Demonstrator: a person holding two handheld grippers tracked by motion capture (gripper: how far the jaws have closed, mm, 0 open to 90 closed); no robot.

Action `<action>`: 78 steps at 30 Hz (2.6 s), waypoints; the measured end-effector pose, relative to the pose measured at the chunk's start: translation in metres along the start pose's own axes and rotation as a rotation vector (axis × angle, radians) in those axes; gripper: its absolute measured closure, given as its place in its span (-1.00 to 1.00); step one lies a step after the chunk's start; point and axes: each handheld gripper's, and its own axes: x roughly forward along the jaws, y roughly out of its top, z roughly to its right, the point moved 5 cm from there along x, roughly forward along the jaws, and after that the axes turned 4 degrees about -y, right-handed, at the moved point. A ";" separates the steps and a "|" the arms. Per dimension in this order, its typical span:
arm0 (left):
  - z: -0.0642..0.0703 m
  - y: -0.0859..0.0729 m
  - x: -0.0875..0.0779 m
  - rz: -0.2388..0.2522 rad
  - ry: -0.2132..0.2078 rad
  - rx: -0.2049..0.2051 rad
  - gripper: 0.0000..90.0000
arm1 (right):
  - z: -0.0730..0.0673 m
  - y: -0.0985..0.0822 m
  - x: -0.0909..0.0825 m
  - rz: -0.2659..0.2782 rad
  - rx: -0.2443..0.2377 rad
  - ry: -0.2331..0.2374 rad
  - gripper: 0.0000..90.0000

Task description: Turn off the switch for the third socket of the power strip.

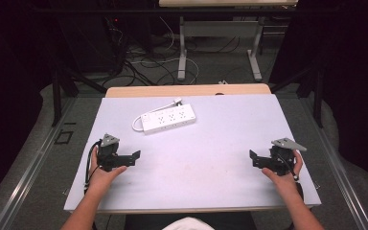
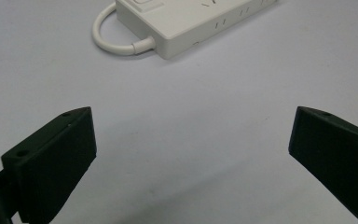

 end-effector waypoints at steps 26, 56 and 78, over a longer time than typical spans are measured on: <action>0.045 0.006 0.012 0.005 -0.112 0.044 -0.64 | -0.001 -0.007 0.000 -0.014 -0.017 -0.002 -1.00; 0.092 0.017 0.028 -0.023 -0.172 0.063 -0.07 | -0.002 -0.011 0.004 -0.042 0.001 0.012 -0.99; 0.115 0.080 0.045 -0.083 -0.226 0.029 -0.06 | -0.001 -0.013 0.005 -0.043 0.012 0.012 -0.98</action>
